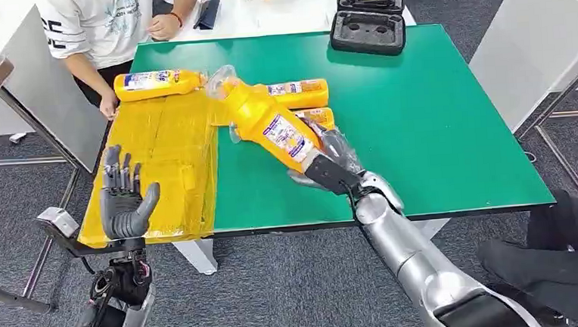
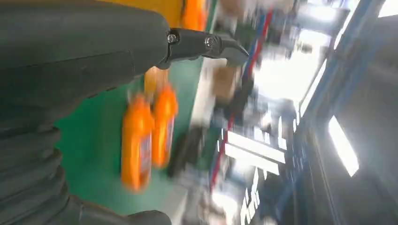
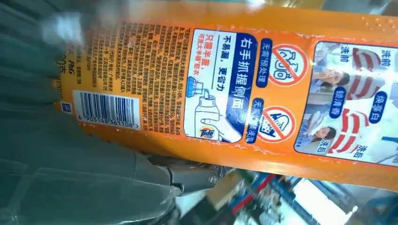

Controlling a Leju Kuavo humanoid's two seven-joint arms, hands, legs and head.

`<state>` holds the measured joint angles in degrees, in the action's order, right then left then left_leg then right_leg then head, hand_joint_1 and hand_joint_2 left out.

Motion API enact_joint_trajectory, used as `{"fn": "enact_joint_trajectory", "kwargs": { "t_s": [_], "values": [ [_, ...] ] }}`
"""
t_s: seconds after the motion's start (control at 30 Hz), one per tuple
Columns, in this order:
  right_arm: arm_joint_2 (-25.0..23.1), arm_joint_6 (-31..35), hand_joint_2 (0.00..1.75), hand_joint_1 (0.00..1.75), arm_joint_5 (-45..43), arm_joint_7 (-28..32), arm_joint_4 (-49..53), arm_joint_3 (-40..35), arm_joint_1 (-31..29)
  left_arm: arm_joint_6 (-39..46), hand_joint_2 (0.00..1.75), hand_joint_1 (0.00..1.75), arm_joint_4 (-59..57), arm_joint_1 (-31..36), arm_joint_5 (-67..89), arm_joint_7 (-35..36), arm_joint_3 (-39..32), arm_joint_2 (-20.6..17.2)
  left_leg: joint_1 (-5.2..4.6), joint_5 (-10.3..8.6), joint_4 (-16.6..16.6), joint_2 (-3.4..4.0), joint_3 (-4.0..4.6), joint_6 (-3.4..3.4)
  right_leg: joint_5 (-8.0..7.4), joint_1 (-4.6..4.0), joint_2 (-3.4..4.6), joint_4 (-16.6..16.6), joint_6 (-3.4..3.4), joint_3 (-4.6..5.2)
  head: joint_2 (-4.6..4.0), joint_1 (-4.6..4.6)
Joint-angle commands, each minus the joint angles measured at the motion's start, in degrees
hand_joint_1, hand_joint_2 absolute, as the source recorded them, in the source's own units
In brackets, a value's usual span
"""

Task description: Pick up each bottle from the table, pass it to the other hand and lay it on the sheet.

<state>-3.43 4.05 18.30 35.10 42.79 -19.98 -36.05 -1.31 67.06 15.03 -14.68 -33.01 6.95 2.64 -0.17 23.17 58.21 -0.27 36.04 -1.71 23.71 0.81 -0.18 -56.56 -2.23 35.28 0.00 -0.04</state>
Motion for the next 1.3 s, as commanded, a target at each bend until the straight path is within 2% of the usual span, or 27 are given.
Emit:
{"fn": "enact_joint_trajectory", "kwargs": {
  "t_s": [0.03, 0.47, 0.57, 0.6, 0.63, 0.73, 0.77, 0.87, 1.13, 1.3],
  "values": [
    [-2.33, -6.92, 1.75, 1.75, -1.75, 4.90, -1.72, -1.60, 3.17, -9.66, 1.75, 0.00, -6.19, 2.96, -0.79, 1.73, 4.99, -0.43, 0.03, 0.07, -0.08, 0.00, -0.24, 0.08, 0.07, -0.04, -0.01, 0.07, 0.07, -0.24, 0.00, -0.02],
    [-2.43, -6.78, 1.75, 1.75, -1.71, 4.81, -1.59, -1.71, 3.20, -9.56, 1.75, 0.00, -6.16, 3.01, -0.71, 1.70, 4.99, -0.36, 0.04, 0.09, -0.03, 0.01, -0.18, 0.12, 0.07, -0.04, -0.01, 0.04, 0.08, -0.18, 0.00, 0.02],
    [-3.04, -9.00, 1.75, 1.75, -2.16, 4.90, -0.65, -2.66, 4.19, -9.23, 1.75, 0.00, -5.36, 2.82, 0.46, 1.57, 5.73, 0.08, 0.07, 0.17, 0.00, 0.01, -0.32, 0.16, 0.15, -0.07, -0.01, 0.03, 0.12, -0.33, 0.00, 0.00],
    [-3.55, -11.52, 1.75, 1.75, -2.78, 4.90, 0.23, -3.84, 5.17, -8.09, 1.75, 0.00, -4.69, 2.89, 2.40, 1.44, 6.72, 0.57, 0.09, 0.19, -0.01, 0.01, -0.35, 0.17, 0.16, -0.09, -0.01, 0.04, 0.13, -0.36, 0.00, 0.00],
    [-4.03, -12.47, 1.75, 1.75, -3.08, 4.90, 0.07, -4.42, 5.45, -8.07, 1.75, 0.00, -4.46, 3.03, 2.62, 1.60, 7.14, 0.98, 0.03, 0.10, -0.02, -0.01, -0.15, 0.11, 0.08, -0.03, -0.02, 0.03, 0.08, -0.15, 0.00, 0.00],
    [-5.46, -12.09, 1.75, 1.75, -0.43, 4.90, -3.56, -8.68, 4.40, -6.99, 1.75, 0.00, -5.54, 4.73, 3.97, 2.17, 8.96, 1.60, 0.11, 0.22, 0.02, -0.01, -0.37, 0.18, 0.20, -0.11, -0.03, 0.02, 0.14, -0.39, 0.00, 0.02],
    [-5.80, -11.89, 1.75, 1.75, -0.28, 4.90, -4.01, -9.17, 4.20, -6.45, 1.75, 0.00, -5.90, 5.15, 4.54, 2.16, 9.33, 1.74, 0.07, 0.11, 0.00, -0.01, -0.18, 0.12, 0.09, -0.07, -0.02, 0.02, 0.09, -0.19, 0.00, 0.00],
    [-6.80, -12.16, 1.75, 1.75, -0.47, 4.90, -5.53, -10.07, 3.57, -4.87, 1.75, 0.00, -7.00, 5.61, 5.96, 1.57, 9.86, 2.23, 0.04, 0.10, 0.00, -0.01, -0.18, 0.13, 0.09, -0.05, -0.03, 0.00, 0.09, -0.18, 0.00, 0.00],
    [-7.09, -14.63, 1.75, 1.75, 0.93, 4.90, -9.44, -11.93, 2.23, -7.04, 1.75, 0.00, -8.61, 5.06, 6.00, 0.82, 11.44, 2.54, 0.03, 0.08, -0.04, -0.02, -0.14, 0.10, 0.06, -0.03, -0.03, 0.04, 0.07, -0.15, 0.00, 0.00],
    [-7.19, -13.62, 1.75, 1.75, 0.10, 4.90, -9.19, -12.68, 2.92, -7.81, 1.75, 0.00, -9.49, 5.53, 6.06, 0.52, 11.91, 2.90, 0.06, 0.12, -0.05, -0.06, -0.26, 0.13, 0.12, -0.06, -0.08, 0.06, 0.10, -0.28, 0.00, 0.00]
  ]
}}
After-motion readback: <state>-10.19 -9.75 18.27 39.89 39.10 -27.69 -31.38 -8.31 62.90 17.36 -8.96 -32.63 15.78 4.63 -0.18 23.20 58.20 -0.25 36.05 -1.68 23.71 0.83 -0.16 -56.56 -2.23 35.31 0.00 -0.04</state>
